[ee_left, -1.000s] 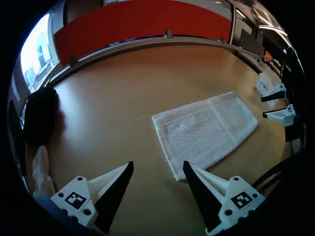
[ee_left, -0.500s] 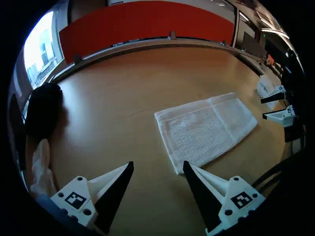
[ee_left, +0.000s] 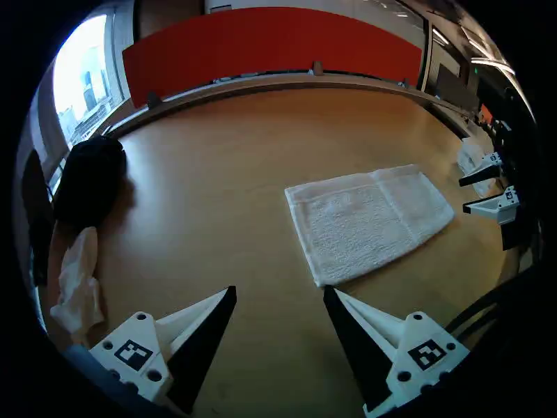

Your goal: Fold towel

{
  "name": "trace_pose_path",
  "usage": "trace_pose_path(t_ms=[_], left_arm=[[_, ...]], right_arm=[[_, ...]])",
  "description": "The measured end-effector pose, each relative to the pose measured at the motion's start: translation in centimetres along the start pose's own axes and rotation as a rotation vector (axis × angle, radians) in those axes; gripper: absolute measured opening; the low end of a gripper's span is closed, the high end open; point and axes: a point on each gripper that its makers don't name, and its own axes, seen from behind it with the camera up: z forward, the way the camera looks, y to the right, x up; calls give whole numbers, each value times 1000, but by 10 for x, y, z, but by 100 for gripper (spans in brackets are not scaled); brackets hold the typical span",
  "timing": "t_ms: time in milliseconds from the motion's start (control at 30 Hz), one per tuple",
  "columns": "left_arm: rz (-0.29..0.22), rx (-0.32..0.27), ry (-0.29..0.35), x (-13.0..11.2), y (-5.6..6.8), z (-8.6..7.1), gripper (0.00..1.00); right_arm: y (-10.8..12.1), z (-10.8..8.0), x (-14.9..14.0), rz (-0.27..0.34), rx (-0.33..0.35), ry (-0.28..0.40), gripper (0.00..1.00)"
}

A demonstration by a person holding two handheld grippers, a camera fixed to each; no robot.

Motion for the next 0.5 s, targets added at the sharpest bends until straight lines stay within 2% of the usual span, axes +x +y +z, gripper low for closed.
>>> trace_pose_path(t_ms=[500], left_arm=[[-46,34,35,-13,-7,-16,93]], right_arm=[[-3,4,-7,-73,44,-43,89]])
